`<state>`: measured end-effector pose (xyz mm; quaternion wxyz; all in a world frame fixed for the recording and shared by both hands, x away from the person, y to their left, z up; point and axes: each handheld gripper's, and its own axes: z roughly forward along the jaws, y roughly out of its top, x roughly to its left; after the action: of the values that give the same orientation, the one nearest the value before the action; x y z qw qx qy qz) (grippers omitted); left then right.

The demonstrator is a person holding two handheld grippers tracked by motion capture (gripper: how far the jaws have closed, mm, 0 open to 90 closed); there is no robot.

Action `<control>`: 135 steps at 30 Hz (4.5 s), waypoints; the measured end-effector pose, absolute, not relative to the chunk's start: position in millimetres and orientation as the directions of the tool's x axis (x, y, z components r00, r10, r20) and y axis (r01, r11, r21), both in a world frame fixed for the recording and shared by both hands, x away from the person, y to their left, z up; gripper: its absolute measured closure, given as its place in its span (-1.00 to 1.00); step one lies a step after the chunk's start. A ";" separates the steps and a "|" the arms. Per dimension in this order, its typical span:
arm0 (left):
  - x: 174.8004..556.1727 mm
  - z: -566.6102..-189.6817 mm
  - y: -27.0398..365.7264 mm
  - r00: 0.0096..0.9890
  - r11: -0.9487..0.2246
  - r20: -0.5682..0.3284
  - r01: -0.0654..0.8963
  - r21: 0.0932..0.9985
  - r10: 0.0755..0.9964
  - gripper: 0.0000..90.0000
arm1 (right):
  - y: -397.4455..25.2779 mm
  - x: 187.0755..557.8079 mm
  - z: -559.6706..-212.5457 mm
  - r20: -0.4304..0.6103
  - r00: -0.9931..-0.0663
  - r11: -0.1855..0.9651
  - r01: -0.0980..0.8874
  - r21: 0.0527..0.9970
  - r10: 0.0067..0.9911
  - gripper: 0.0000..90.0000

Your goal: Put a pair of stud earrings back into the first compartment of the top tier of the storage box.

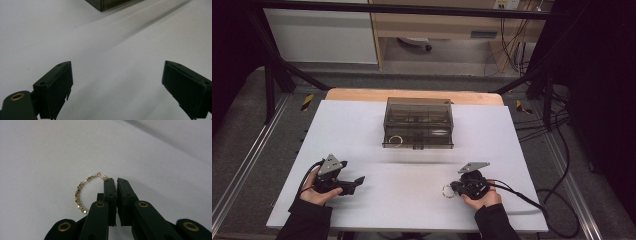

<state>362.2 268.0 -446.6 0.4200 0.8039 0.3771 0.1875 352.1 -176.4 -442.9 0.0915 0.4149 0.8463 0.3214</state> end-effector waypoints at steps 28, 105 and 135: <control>362.3 -446.4 268.3 0.646 -0.363 -0.015 0.449 0.817 0.764 -0.78 | -183.8 352.4 -431.0 0.124 -0.636 0.432 0.641 0.635 0.761 0.93; 362.6 -447.2 268.7 0.645 -0.365 -0.016 0.452 0.814 0.764 -0.78 | -146.4 378.4 -350.6 0.091 -0.676 0.389 0.523 0.758 0.731 0.93; 362.5 -447.0 268.8 0.645 -0.363 -0.017 0.452 0.815 0.764 -0.78 | -112.3 399.0 -331.3 0.074 -0.685 0.387 0.493 0.779 0.724 0.93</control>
<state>362.5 268.8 -447.0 0.4190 0.8044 0.3778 0.1861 399.0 -112.3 -331.3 0.1407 0.3708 0.8208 0.4111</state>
